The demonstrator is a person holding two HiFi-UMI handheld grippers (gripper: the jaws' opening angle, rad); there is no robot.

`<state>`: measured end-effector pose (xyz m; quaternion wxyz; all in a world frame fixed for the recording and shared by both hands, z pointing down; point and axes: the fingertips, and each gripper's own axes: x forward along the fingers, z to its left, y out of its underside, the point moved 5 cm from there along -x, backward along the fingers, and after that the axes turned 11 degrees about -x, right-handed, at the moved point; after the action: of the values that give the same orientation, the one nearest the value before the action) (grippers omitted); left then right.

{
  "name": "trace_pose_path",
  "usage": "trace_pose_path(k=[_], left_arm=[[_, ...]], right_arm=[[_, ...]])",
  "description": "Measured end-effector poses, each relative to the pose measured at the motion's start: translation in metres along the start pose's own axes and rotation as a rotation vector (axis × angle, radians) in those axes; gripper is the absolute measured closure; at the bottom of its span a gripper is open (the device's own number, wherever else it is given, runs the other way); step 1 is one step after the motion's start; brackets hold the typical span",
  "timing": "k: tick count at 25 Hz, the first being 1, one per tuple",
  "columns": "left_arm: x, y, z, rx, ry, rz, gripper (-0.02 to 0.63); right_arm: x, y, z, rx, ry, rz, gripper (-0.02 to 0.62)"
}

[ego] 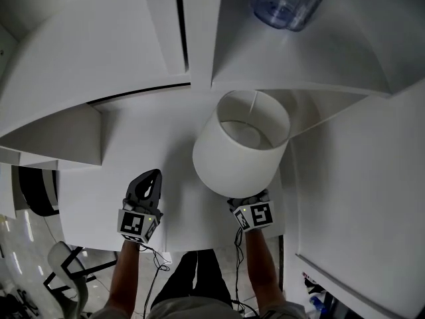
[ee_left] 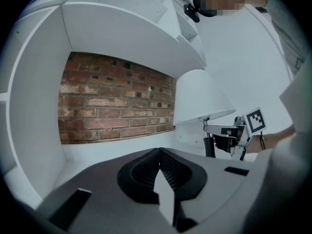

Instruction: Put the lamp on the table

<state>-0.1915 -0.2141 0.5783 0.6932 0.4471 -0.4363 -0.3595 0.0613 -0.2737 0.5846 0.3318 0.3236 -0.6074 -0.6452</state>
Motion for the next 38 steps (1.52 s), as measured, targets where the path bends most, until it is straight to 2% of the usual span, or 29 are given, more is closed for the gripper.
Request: trace_pose_path(k=[3, 12, 38], left_arm=[[0.001, 0.006, 0.000, -0.009, -0.006, 0.029, 0.603], [0.001, 0.005, 0.000, -0.003, -0.012, 0.016, 0.603], [-0.015, 0.026, -0.008, 0.007, -0.004, 0.065, 0.603]], right_arm=[[0.002, 0.000, 0.002, -0.004, -0.011, -0.007, 0.523], [0.001, 0.001, 0.004, 0.000, -0.016, -0.019, 0.523], [-0.021, 0.003, 0.016, -0.042, 0.007, -0.093, 0.523]])
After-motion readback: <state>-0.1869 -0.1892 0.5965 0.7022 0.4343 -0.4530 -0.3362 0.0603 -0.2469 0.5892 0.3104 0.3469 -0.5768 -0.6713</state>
